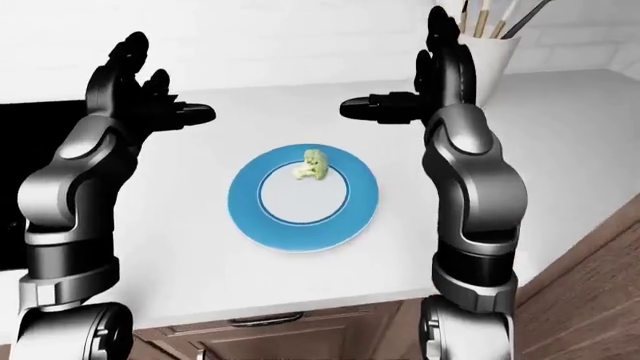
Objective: Place the broccoli on the rack of the oven.
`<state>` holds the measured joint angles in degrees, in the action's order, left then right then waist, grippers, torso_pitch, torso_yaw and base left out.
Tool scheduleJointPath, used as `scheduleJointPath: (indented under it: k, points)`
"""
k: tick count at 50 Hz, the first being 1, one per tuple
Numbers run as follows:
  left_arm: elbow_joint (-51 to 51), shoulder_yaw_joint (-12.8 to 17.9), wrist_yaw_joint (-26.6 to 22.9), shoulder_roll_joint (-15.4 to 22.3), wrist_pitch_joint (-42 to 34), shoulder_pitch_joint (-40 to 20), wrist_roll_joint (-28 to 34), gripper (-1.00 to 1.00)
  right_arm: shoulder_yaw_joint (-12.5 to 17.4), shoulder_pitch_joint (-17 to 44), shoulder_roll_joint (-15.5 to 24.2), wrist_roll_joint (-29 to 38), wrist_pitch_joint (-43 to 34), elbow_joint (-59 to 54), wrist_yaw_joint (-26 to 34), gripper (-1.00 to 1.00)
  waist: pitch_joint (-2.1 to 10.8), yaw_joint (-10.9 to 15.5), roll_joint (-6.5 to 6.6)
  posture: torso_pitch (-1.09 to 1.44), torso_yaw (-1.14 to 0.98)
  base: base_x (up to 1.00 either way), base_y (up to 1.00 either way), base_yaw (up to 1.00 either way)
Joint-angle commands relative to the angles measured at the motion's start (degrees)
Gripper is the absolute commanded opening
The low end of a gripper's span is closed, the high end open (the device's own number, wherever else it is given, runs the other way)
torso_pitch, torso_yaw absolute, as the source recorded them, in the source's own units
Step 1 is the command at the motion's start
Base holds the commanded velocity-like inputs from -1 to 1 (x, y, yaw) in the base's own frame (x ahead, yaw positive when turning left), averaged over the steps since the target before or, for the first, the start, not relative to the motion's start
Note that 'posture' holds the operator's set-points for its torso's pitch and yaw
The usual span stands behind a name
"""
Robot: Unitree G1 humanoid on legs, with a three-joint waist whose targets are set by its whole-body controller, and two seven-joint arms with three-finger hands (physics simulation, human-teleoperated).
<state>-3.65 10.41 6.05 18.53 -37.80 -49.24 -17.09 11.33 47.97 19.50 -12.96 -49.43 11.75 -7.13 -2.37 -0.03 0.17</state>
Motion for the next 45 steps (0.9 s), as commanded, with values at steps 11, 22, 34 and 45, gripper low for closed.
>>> scheduleJointPath:
  k: [11,22,34,45]
  points:
    - [1.1,-0.5,-0.8,-0.6,2.3,-1.8,0.8,1.0,0.8,1.7,1.2,-0.1,1.0,1.4,-0.9,1.0,0.94,0.0,-0.42,0.0,0.0,0.0,0.0,0.0]
    - [-20.1,-3.4,-8.6,-2.9,12.5,-9.5,6.2,1.0,0.5,1.3,1.0,0.6,1.8,0.5,-0.8,1.0,1.55,0.5,-0.98,0.0,0.0,0.0,0.0,0.0]
    - [-36.1,-5.6,-14.6,-5.8,20.4,-18.4,11.0,1.0,1.5,1.3,1.7,0.3,1.6,0.3,-1.0,1.0,2.2,0.7,-1.95,0.0,0.0,0.0,0.0,0.0]
    - [-44.0,-5.9,-18.8,-7.7,23.9,-24.1,13.4,1.0,1.1,1.0,1.7,0.2,2.7,-0.7,-1.0,1.0,2.5,0.8,-2.32,0.0,0.0,0.0,0.0,0.0]
